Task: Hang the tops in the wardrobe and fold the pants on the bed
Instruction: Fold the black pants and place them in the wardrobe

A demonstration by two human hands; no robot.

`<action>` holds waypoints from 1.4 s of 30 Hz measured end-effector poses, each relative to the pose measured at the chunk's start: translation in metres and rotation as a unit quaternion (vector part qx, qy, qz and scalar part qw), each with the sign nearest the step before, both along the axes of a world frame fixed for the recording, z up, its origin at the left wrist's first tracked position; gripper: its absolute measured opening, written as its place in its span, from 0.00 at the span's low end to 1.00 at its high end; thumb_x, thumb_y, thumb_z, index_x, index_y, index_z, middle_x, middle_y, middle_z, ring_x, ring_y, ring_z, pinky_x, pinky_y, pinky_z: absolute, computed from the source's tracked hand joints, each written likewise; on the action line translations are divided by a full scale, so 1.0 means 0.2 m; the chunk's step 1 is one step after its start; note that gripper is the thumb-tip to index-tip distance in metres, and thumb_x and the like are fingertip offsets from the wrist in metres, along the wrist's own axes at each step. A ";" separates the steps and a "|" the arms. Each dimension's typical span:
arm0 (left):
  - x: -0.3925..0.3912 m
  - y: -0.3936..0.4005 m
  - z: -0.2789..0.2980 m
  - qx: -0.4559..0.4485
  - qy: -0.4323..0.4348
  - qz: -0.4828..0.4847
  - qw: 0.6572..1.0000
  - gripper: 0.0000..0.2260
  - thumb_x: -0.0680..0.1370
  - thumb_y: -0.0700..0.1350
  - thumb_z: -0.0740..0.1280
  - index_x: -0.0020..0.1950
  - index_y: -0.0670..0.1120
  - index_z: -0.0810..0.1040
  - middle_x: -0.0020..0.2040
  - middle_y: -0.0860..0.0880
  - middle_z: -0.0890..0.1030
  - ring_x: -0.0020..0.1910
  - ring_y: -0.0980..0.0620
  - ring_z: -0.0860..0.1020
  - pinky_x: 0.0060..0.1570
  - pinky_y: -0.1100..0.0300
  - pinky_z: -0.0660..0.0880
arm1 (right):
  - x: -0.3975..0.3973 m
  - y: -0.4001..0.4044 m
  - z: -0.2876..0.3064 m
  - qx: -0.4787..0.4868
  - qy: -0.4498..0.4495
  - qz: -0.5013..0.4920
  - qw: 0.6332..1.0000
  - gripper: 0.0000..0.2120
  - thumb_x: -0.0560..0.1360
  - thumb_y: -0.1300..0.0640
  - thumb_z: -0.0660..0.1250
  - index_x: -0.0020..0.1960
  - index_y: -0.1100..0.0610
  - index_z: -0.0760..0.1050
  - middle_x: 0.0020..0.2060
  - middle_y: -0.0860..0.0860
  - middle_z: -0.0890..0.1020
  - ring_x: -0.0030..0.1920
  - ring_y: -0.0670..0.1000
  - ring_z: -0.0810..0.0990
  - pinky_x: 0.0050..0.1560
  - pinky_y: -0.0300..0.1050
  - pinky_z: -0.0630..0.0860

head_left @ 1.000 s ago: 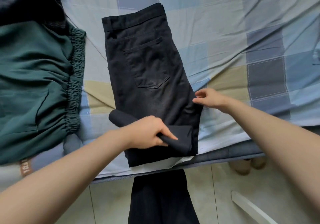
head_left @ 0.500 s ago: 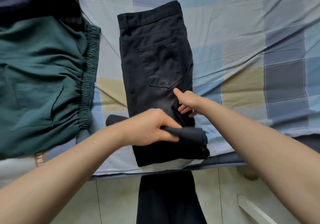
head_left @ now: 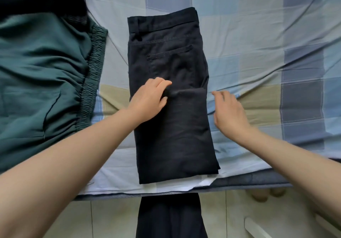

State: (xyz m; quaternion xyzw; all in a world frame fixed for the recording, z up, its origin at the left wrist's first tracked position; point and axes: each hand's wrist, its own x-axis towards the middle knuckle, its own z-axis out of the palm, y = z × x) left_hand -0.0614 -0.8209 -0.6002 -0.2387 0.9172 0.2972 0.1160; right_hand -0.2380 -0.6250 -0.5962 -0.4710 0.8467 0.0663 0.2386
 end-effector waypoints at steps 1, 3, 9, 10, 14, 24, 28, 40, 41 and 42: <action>0.07 -0.01 0.00 -0.045 0.046 -0.041 0.997 0.22 0.75 0.35 0.64 0.70 0.41 0.72 0.66 0.42 0.75 0.64 0.39 0.72 0.61 0.43 0.72 | 0.02 0.02 0.03 -0.066 0.049 0.108 0.991 0.27 0.69 0.71 0.61 0.67 0.60 0.70 0.61 0.63 0.74 0.61 0.66 0.74 0.55 0.59 0.75; 0.23 -0.03 -0.01 -0.124 0.084 -0.156 0.976 0.26 0.72 0.31 0.59 0.69 0.40 0.74 0.68 0.41 0.75 0.67 0.38 0.72 0.65 0.42 0.71 | 0.04 0.07 0.06 -0.130 0.116 0.330 0.928 0.30 0.74 0.71 0.52 0.72 0.53 0.68 0.68 0.59 0.73 0.68 0.63 0.71 0.63 0.60 0.72; 0.52 -0.08 -0.11 -0.226 -0.041 -0.399 0.888 0.35 0.73 0.34 0.56 0.79 0.52 0.56 0.78 0.47 0.61 0.76 0.41 0.60 0.73 0.40 0.60 | -0.10 -0.04 -0.07 -0.018 0.229 0.564 0.793 0.43 0.71 0.76 0.49 0.78 0.43 0.46 0.76 0.52 0.59 0.74 0.59 0.61 0.71 0.59 0.64; 0.50 -0.08 -0.14 -0.235 -0.052 -0.398 0.885 0.34 0.74 0.34 0.55 0.79 0.52 0.55 0.79 0.47 0.59 0.77 0.41 0.59 0.73 0.40 0.58 | -0.11 -0.07 -0.11 -0.016 0.234 0.576 0.783 0.43 0.72 0.76 0.50 0.78 0.43 0.46 0.76 0.51 0.59 0.74 0.59 0.61 0.71 0.60 0.64; 0.38 -0.11 -0.26 -0.249 -0.054 -0.391 0.884 0.30 0.78 0.39 0.49 0.80 0.54 0.52 0.80 0.48 0.55 0.78 0.43 0.56 0.75 0.39 0.51 | -0.13 -0.06 -0.24 -0.020 0.206 0.568 0.797 0.32 0.76 0.67 0.43 0.78 0.48 0.51 0.76 0.52 0.61 0.74 0.60 0.61 0.72 0.64 0.60; 0.36 -0.09 -0.18 -0.133 -0.105 -0.370 0.914 0.29 0.80 0.44 0.53 0.79 0.60 0.49 0.81 0.53 0.48 0.79 0.49 0.43 0.76 0.46 0.38 | -0.08 -0.06 -0.11 -0.006 0.027 0.483 0.875 0.32 0.73 0.63 0.56 0.77 0.52 0.59 0.75 0.53 0.64 0.75 0.60 0.59 0.72 0.66 0.55; 0.38 -0.01 -0.05 0.150 -0.124 -0.279 0.940 0.24 0.79 0.47 0.64 0.74 0.62 0.65 0.77 0.61 0.59 0.78 0.61 0.49 0.77 0.54 0.41 | -0.06 -0.04 0.08 0.137 -0.213 0.396 0.882 0.29 0.79 0.54 0.56 0.77 0.40 0.52 0.77 0.41 0.55 0.78 0.45 0.47 0.77 0.51 0.46; 0.62 0.23 -0.09 0.461 -0.055 0.413 0.784 0.16 0.76 0.51 0.71 0.64 0.51 0.77 0.50 0.60 0.85 0.47 0.62 0.82 0.49 0.60 0.76 | 0.07 0.10 0.02 0.031 -0.573 -0.330 0.750 0.27 0.75 0.33 0.57 0.70 0.44 0.69 0.61 0.35 0.77 0.62 0.36 0.73 0.69 0.44 0.64; 0.64 0.26 -0.11 0.429 -0.042 0.427 0.795 0.14 0.77 0.48 0.70 0.62 0.49 0.78 0.46 0.61 0.85 0.41 0.66 0.80 0.46 0.64 0.75 | 0.11 0.10 0.00 0.019 -0.564 -0.326 0.759 0.27 0.75 0.34 0.60 0.71 0.43 0.67 0.64 0.34 0.75 0.65 0.36 0.72 0.71 0.45 0.63; 0.63 0.31 -0.11 0.420 -0.028 0.432 0.798 0.13 0.77 0.47 0.70 0.62 0.49 0.78 0.44 0.61 0.84 0.38 0.67 0.79 0.43 0.68 0.75 | 0.13 0.12 -0.02 0.003 -0.548 -0.330 0.768 0.25 0.75 0.37 0.62 0.70 0.43 0.67 0.63 0.35 0.75 0.64 0.37 0.73 0.71 0.45 0.64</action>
